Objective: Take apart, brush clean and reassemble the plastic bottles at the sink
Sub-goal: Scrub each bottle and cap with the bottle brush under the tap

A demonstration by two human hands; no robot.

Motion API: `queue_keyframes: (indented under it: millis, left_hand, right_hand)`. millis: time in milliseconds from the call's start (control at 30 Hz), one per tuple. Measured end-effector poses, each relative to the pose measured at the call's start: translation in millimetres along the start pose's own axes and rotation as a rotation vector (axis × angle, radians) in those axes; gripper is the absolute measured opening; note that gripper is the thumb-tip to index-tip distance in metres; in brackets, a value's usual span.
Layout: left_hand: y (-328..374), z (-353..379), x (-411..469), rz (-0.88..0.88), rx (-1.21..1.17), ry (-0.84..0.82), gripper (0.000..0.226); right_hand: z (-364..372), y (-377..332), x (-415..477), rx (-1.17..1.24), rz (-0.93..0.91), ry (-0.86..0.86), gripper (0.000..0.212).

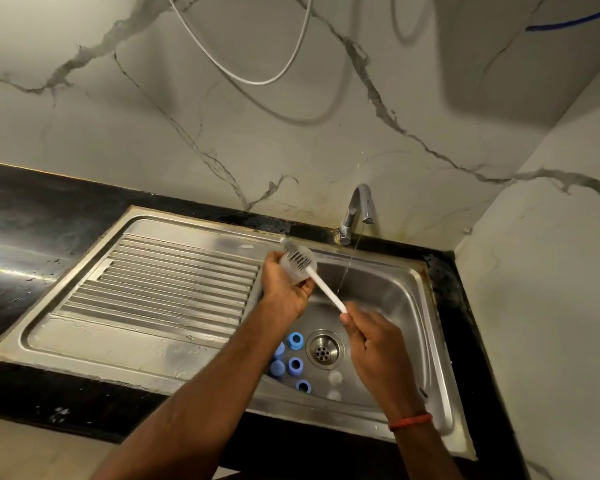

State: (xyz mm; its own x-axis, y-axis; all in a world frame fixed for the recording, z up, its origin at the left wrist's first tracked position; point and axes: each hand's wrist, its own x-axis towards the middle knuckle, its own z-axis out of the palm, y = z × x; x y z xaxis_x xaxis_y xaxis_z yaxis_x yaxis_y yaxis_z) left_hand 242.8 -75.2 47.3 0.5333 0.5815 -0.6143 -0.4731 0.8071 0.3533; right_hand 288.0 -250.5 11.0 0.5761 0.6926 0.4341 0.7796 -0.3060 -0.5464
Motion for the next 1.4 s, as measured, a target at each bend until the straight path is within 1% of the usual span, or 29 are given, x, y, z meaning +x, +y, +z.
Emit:
queue_keyframes:
  millis: [67,167,300,367,500,600,667,733,833,933,1000,1033,1100,1133,1167,1233,1300,1333,1400]
  left_hand:
    - [10,-4,4,0.023,0.002,0.029,0.033]
    - [10,-9,4,0.029,0.027,0.043,0.038]
    - [2,-6,1,0.038,0.061,0.014,0.035]
    - [10,-7,5,0.043,0.056,-0.004,0.032]
    - [17,-15,9,0.058,0.05,0.043,0.043]
    - [10,-12,6,0.06,0.057,0.025,0.035]
    - [13,-12,7,0.067,0.058,0.011,0.033]
    - [18,-14,9,0.073,0.047,0.016,0.038]
    - [19,-18,11,0.076,0.034,0.043,0.047]
    - [12,-15,7,0.057,0.057,0.002,0.036]
    - [12,-14,9,0.056,0.058,-0.022,0.033]
    - [15,-15,9,0.07,0.058,-0.033,0.037]
    - [24,-18,10,0.091,0.038,-0.033,0.053]
    - [29,-20,11,0.097,0.017,-0.032,0.06]
    - [34,-21,10,0.115,0.01,-0.034,0.06]
    - [38,-23,8,0.155,0.059,-0.032,0.051]
    - [38,-26,7,0.201,0.189,-0.061,0.051]
    - [37,-27,7,0.236,0.259,-0.086,0.054]
    - [33,-29,6,0.321,0.434,-0.178,0.055]
  right_hand:
    - [-4,13,-8,-0.013,0.012,-0.007,0.023]
    - [-5,25,-7,-0.043,0.042,0.039,0.027]
    - [4,-1,6,0.003,0.002,0.008,0.024]
    - [4,5,2,0.029,-0.017,-0.016,0.021]
    - [-1,29,-7,0.02,0.044,0.023,0.022]
    - [3,8,-3,0.019,0.023,0.009,0.029]
    - [4,-2,-2,0.036,-0.003,-0.028,0.028]
    - [0,7,-5,0.029,-0.004,-0.046,0.025]
    - [-7,24,-6,-0.001,0.033,-0.003,0.024]
    - [0,6,-2,0.02,0.014,0.009,0.026]
    - [3,-4,-1,0.095,0.005,-0.02,0.03]
    - [2,-3,-3,0.126,0.002,-0.049,0.029]
    - [-5,11,-6,0.126,0.008,-0.076,0.02]
    - [-10,20,-8,0.134,0.039,-0.047,0.016]
    - [-15,28,-9,0.164,0.094,-0.002,0.014]
    - [-25,37,-9,0.207,0.186,0.089,0.018]
    - [-30,42,-5,0.197,0.212,0.13,0.025]
    - [-33,42,-3,0.186,0.211,0.125,0.025]
    - [-37,40,1,0.193,0.208,0.098,0.015]
